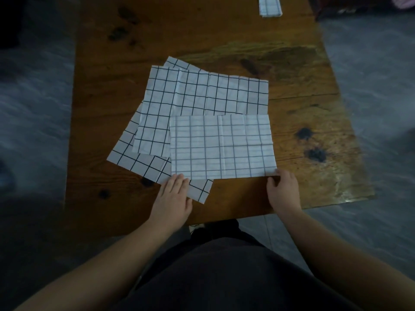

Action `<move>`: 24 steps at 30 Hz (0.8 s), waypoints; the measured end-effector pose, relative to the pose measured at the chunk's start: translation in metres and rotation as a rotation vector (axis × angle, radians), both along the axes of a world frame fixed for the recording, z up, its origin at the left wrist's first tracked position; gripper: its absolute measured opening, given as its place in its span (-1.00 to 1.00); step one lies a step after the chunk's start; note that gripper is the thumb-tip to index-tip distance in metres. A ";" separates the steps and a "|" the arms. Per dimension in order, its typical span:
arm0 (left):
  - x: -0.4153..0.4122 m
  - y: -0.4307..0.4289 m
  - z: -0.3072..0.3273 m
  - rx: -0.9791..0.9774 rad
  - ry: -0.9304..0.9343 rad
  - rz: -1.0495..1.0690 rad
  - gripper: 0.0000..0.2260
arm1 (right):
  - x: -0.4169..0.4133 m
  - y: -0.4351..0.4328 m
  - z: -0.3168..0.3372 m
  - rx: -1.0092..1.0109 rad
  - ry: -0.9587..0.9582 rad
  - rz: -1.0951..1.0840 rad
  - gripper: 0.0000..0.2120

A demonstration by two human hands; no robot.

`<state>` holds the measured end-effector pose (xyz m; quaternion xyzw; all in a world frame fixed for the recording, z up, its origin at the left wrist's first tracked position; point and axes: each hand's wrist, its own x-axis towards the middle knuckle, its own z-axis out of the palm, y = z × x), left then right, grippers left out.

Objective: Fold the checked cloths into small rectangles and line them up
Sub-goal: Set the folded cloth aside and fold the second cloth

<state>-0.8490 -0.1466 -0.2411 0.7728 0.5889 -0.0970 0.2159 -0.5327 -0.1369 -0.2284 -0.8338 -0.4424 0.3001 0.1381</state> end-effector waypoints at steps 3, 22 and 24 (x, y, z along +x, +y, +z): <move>0.021 0.007 0.008 0.021 -0.092 -0.030 -0.45 | 0.001 0.024 0.006 -0.071 0.052 -0.220 -0.68; 0.080 0.044 0.004 -0.092 -0.040 -0.248 -0.46 | 0.011 0.043 0.011 -0.230 0.245 -0.339 -0.84; 0.080 0.044 0.005 -0.090 -0.040 -0.252 -0.46 | 0.008 0.042 0.017 -0.182 0.316 -0.365 -0.88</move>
